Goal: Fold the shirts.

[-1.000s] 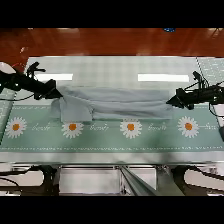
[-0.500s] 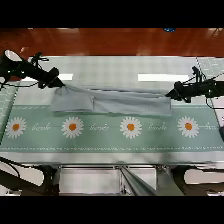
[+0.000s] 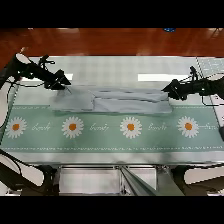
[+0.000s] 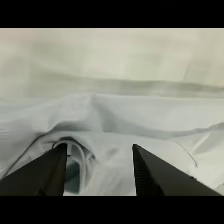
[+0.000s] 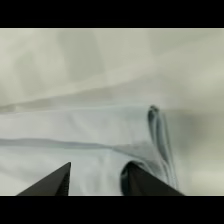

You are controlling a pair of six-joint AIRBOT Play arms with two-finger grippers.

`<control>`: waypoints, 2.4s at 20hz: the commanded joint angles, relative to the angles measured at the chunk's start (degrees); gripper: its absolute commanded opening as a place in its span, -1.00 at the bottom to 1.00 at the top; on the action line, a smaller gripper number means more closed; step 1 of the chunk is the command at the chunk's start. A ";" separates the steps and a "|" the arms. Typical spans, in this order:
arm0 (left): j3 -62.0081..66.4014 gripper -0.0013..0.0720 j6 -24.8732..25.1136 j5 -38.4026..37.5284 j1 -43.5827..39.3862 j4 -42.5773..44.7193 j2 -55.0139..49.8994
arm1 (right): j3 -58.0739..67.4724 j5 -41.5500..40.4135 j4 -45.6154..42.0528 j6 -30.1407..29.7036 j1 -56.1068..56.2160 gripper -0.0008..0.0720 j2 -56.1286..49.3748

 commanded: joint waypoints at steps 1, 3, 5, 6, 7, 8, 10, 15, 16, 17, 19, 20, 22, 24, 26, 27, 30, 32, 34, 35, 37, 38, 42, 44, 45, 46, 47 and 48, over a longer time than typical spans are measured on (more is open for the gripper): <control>5.31 0.41 -1.31 -7.37 2.84 8.87 1.64 | 4.35 8.76 -3.26 1.70 -4.68 0.15 2.27; 6.62 0.41 -1.40 -8.13 6.78 9.29 6.60 | 4.81 11.15 -7.32 1.84 -9.99 0.15 8.33; 6.45 0.41 -1.70 -6.91 9.20 9.27 12.94 | 3.43 10.10 -12.04 2.01 -14.51 0.15 14.64; 5.22 0.41 -1.68 -4.87 9.35 8.70 16.90 | 1.07 8.07 -12.68 2.12 -16.74 0.15 17.66; 2.97 0.41 -1.07 -2.51 8.90 7.96 20.98 | -2.03 5.70 -12.41 2.54 -18.40 0.15 19.91; -0.42 0.41 0.26 0.22 7.89 6.91 25.51 | -6.05 2.80 -12.24 3.06 -19.41 0.16 21.64; -10.19 0.41 0.90 6.91 4.09 6.73 35.21 | -13.00 -0.79 -10.58 3.23 -19.32 0.17 22.10; -30.42 0.41 2.82 14.25 -8.13 6.97 46.97 | -18.86 -4.39 3.69 -2.25 -17.97 0.17 15.54; -32.20 0.41 2.80 14.38 -9.81 6.95 46.75 | -18.84 -4.13 3.98 -2.99 -16.63 0.17 13.88; -33.70 0.41 2.12 15.12 -11.41 6.97 46.34 | -18.84 -3.96 4.13 -3.54 -15.06 0.17 12.26; -34.58 0.41 1.29 15.41 -13.49 6.95 44.96 | -18.84 -3.93 4.63 -4.11 -12.17 0.17 9.49; -34.58 0.41 1.29 15.61 -14.19 6.93 44.26 | -18.84 -3.96 5.40 -4.87 -11.08 0.17 8.37; -34.58 0.41 0.81 15.56 -14.71 6.93 43.32 | -18.84 -3.89 7.48 -6.36 -9.07 0.17 6.45; -34.58 0.41 0.15 15.56 -14.71 6.91 42.93 | -18.47 -3.80 8.83 -7.19 -6.95 0.17 5.01; -34.58 0.41 -0.22 15.58 -14.71 6.93 42.93 | -16.81 -3.48 8.85 -7.04 -4.31 0.17 3.37; -34.58 0.41 -0.22 15.58 -14.71 6.93 42.93 | -15.74 -3.56 9.25 -6.91 -2.69 0.17 2.54; -34.58 0.41 -0.83 15.58 -14.71 6.71 42.93 | -12.00 -4.79 10.38 -5.95 2.08 0.11 0.04; -34.58 0.41 -1.27 15.61 -14.71 6.73 42.93 | -10.25 -4.98 10.10 -6.21 4.28 -0.74 -0.35; -34.58 0.41 -1.25 15.61 -14.69 6.75 42.93 | -9.20 -2.34 10.05 -8.17 4.55 -0.90 1.01; -34.58 0.41 -1.16 15.61 -14.71 6.75 42.93 | -9.22 -1.05 8.74 -8.09 3.96 -0.90 2.82; -34.60 -0.45 -1.05 15.54 -14.73 6.71 42.93 | -9.42 2.05 1.53 -5.84 2.97 -0.90 8.63; -34.60 -0.90 -0.74 15.76 -15.04 6.27 42.93 | -10.05 3.37 -2.86 -4.61 2.91 -0.90 12.52; -34.49 -0.92 1.09 22.01 -21.53 0.24 40.17 | -17.53 6.64 -10.99 -1.40 2.93 -0.90 33.73; -32.59 -0.92 1.07 24.20 -27.91 -0.02 34.49 | -21.00 8.83 -10.99 0.70 2.95 -0.90 44.92; -30.29 -0.92 1.05 23.89 -31.32 -0.07 30.25 | -22.03 10.14 -10.91 2.21 2.95 -0.90 49.40; -27.56 -0.92 1.03 23.37 -34.58 -0.20 26.10 | -22.60 11.58 -11.02 3.63 3.13 -0.90 53.70; -23.96 -0.92 0.87 22.58 -38.27 -0.22 21.49 | -22.71 12.66 -10.95 5.18 3.13 -0.90 57.13; -20.26 -0.92 0.85 21.90 -41.62 -0.22 17.31 | -22.71 13.33 -10.93 6.80 3.13 -0.90 60.19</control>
